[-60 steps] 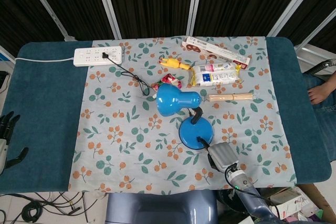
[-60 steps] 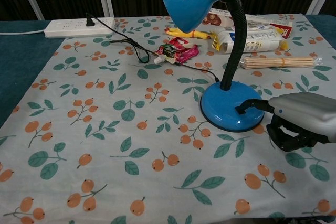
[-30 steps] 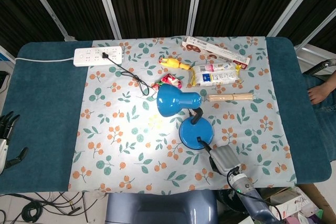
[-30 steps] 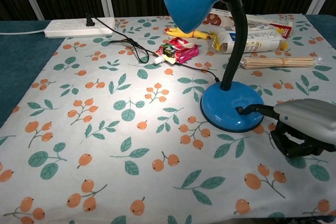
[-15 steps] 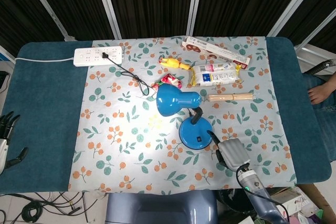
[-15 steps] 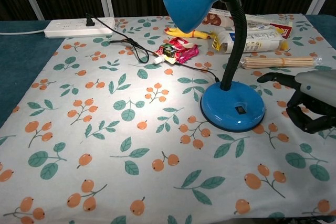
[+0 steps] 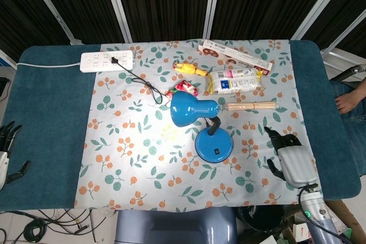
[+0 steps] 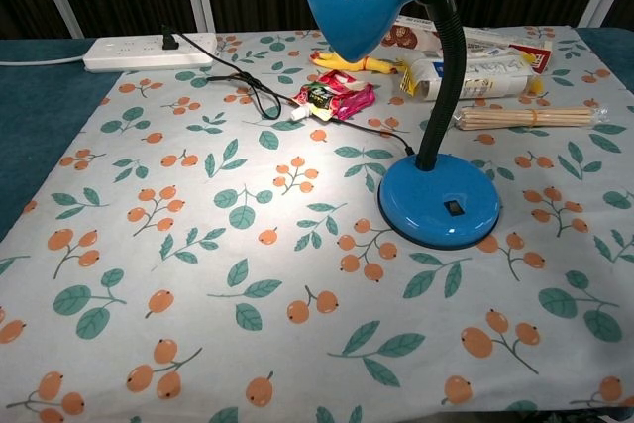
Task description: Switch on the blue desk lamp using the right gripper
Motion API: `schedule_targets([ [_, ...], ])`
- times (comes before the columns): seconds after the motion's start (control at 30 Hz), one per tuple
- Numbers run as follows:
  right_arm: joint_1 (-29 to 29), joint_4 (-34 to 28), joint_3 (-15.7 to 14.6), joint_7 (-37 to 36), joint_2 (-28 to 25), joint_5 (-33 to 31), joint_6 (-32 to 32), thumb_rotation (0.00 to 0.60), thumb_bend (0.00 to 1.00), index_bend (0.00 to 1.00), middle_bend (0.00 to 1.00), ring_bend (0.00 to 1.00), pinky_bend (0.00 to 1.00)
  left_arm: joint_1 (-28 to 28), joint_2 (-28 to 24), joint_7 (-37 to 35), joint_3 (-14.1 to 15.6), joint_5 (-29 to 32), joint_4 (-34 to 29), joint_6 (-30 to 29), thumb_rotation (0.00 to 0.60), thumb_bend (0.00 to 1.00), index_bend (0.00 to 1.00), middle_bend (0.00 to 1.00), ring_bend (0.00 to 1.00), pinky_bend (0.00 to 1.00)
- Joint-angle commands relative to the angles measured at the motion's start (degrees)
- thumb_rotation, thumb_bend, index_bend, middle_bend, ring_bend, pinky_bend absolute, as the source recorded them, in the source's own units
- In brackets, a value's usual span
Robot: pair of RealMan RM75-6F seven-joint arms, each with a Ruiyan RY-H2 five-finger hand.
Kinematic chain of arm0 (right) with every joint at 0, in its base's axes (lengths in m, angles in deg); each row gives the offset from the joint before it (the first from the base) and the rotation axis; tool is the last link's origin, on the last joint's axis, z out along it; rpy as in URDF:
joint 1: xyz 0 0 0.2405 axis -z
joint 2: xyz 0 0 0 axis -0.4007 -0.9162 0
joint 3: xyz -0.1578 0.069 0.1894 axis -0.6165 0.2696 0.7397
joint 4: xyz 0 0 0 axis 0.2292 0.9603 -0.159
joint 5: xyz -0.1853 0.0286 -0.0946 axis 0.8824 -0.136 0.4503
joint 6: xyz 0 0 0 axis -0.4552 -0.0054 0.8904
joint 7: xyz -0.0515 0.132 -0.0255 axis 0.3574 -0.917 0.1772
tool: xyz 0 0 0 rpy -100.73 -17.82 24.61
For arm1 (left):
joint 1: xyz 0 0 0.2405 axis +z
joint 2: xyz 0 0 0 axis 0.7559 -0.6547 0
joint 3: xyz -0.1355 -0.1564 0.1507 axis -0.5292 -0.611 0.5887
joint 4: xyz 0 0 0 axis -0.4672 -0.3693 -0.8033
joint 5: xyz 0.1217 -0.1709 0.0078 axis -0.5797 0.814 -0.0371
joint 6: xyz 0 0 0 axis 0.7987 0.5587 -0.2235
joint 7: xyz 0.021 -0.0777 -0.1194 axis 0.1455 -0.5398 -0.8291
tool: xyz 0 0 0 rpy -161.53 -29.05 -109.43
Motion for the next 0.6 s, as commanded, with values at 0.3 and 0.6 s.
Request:
schedule_targets([
  [0.3, 10.49, 8.91, -2.88, -7.04, -1.7, 7.22, -13.15, 0.6, 0.25, 0.0, 0.07, 0.2, 0.18, 0.07, 0.11, 0.27, 0.05, -0.23, -0.11, -0.23, 0.6, 0.28, 0.02, 0.0, 0.01, 0.0],
  [0.6, 13.69, 15.58, -3.99, -12.55, -0.51, 7.27, -13.69, 0.6, 0.25, 0.0, 0.07, 0.2, 0.18, 0.13, 0.18, 0.45, 0.11, -0.44, -0.1, -0.43, 0.6, 0.28, 0.02, 0.0, 0.01, 0.0],
])
